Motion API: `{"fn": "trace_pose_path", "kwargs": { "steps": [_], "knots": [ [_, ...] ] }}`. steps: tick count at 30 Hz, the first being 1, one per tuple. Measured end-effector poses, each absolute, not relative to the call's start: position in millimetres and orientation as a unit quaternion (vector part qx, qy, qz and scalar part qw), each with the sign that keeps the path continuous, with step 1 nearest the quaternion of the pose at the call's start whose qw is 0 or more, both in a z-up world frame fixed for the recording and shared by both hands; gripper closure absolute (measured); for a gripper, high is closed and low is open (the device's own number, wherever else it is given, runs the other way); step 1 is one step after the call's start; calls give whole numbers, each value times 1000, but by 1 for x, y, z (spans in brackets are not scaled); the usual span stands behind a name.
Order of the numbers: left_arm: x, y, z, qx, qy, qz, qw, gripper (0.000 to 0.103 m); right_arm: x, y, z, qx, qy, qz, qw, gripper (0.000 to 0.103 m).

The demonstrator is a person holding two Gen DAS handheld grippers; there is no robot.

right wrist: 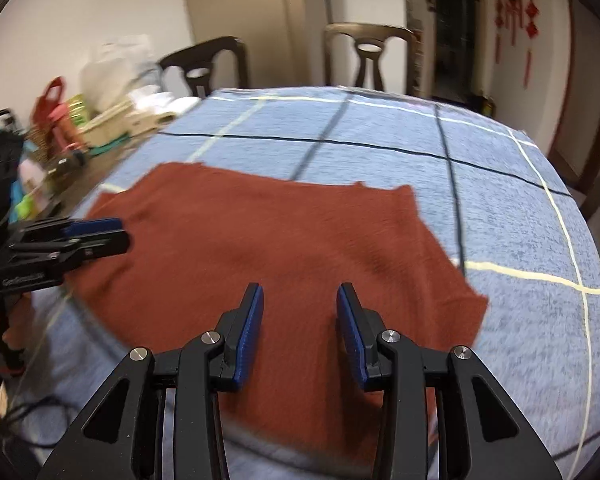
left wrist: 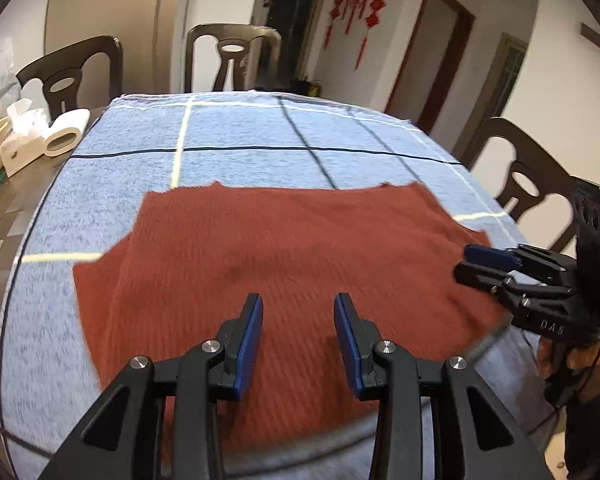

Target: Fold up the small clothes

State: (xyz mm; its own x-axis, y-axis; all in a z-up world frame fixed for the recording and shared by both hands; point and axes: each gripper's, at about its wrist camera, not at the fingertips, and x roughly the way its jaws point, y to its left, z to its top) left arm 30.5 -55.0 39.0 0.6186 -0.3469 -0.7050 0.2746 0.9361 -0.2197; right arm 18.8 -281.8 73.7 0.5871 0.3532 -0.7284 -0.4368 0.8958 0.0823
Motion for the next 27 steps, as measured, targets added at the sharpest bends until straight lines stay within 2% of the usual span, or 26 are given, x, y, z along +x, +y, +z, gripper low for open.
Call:
{"fn": "trace_pose_path", "kwargs": {
  "steps": [6,14,16,23,27],
  "knots": [
    [18,-74,19,-20,414,-187,891,59,0,-262,50,-101,409,233,877,63],
    [12,-65,28,-18,405,-162,900,59,-13,-271,64,-108,397,214,886,63],
    [15,-58,19,-29,415,-159,896,59,-7,-278,52,-103,418,198,881,63],
    [14,-39,37,-35,386,-133,912,59,-2,-294,68,-67,401,183,895,63],
    [29,-17,25,-45,402,-82,911,59,14,-315,60,-34,412,146,899,63]
  ]
}}
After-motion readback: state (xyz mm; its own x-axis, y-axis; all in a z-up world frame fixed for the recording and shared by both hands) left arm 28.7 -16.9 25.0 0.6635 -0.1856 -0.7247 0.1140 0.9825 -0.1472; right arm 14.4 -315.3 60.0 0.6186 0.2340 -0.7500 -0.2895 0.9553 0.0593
